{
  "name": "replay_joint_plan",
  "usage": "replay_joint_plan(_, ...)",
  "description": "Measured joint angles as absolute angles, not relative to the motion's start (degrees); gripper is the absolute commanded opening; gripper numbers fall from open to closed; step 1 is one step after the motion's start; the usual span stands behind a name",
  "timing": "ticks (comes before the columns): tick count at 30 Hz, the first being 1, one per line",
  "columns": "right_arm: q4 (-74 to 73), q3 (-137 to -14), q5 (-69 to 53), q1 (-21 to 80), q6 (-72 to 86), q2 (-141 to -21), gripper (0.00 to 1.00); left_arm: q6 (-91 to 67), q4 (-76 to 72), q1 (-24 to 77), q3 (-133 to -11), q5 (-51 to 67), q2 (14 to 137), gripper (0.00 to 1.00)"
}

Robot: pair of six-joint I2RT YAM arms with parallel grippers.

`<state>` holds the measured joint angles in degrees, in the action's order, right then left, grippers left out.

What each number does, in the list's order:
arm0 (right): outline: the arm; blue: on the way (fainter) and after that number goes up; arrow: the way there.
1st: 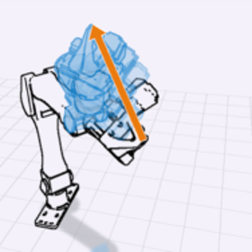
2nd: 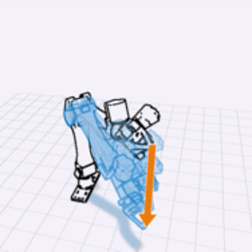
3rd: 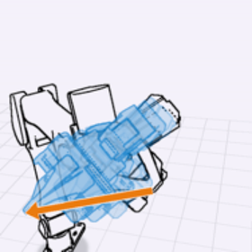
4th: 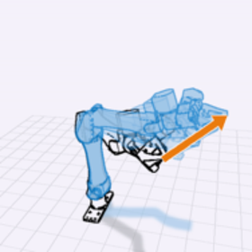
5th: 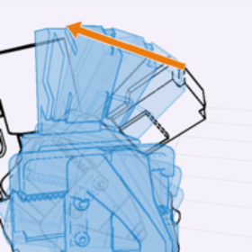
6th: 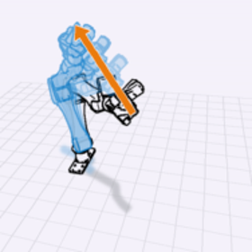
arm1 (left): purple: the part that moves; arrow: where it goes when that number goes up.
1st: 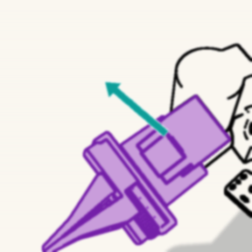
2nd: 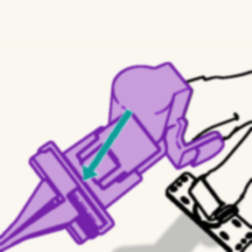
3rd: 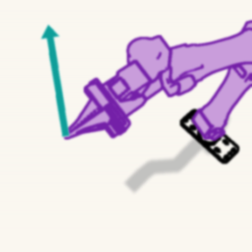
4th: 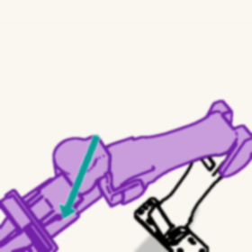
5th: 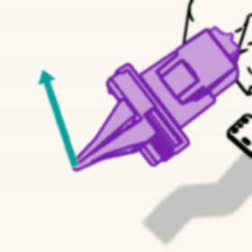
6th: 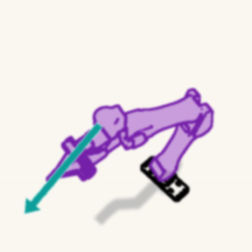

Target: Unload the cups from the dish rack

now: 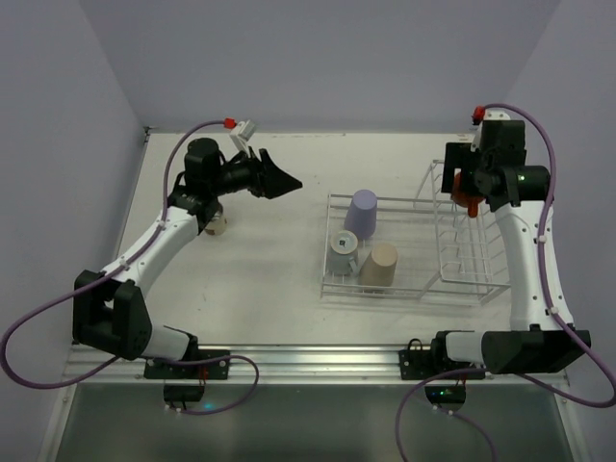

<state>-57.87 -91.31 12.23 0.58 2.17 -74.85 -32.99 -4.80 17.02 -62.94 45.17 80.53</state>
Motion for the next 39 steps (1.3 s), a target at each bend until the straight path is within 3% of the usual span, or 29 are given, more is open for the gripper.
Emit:
replay_joint_plan(16,-59.5,-94.0,12.4,-1.8,0.6,-75.6,0.9,-46.9,-27.4,18.5,-61.9,49.6,84.5,0.79)
replay_joint_plan(39,-54.0,-86.8,10.2,-2.8,1.5,-74.7,0.92,-47.5,-30.8,18.5,-61.9,51.9,85.2,0.8)
